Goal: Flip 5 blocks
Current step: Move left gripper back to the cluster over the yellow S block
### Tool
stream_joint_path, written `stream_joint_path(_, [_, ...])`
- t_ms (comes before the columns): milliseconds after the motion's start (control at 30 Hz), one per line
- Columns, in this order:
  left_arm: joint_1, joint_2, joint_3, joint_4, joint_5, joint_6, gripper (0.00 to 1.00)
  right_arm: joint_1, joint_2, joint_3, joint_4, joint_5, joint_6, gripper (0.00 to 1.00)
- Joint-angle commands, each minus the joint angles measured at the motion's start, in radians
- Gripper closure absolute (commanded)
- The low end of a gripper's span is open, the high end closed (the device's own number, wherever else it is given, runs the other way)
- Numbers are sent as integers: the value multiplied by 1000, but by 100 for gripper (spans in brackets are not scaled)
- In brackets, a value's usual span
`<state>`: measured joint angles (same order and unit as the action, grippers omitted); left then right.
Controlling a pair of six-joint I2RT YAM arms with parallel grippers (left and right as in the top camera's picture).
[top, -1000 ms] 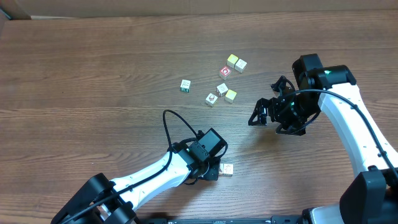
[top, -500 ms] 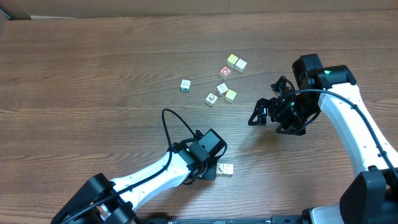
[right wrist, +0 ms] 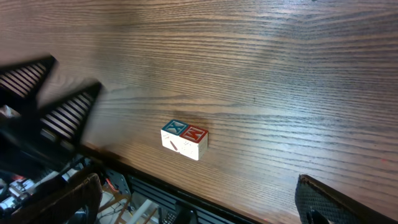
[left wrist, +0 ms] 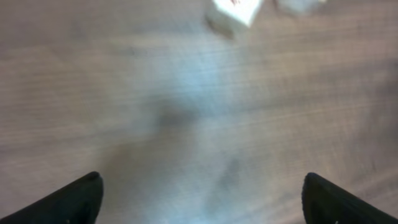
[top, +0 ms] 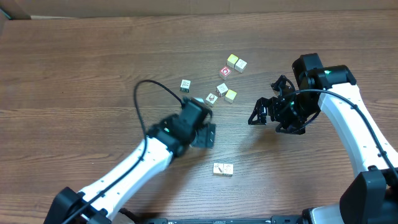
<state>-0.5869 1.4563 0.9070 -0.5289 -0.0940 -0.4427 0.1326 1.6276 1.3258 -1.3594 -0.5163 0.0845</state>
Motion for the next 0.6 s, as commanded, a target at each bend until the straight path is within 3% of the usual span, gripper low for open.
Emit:
stream_joint_path(0, [107,58,95,16,61,140,13,4,-15,23,10,0,-6,0])
stream_joint_path(267, [181,356,443,-114,58,237,20,4,-15,23,18,0,-6,0])
stream_joint_path(567, [225,698,790,-315,24,232,31,4,-15,23,11,0,-6,0])
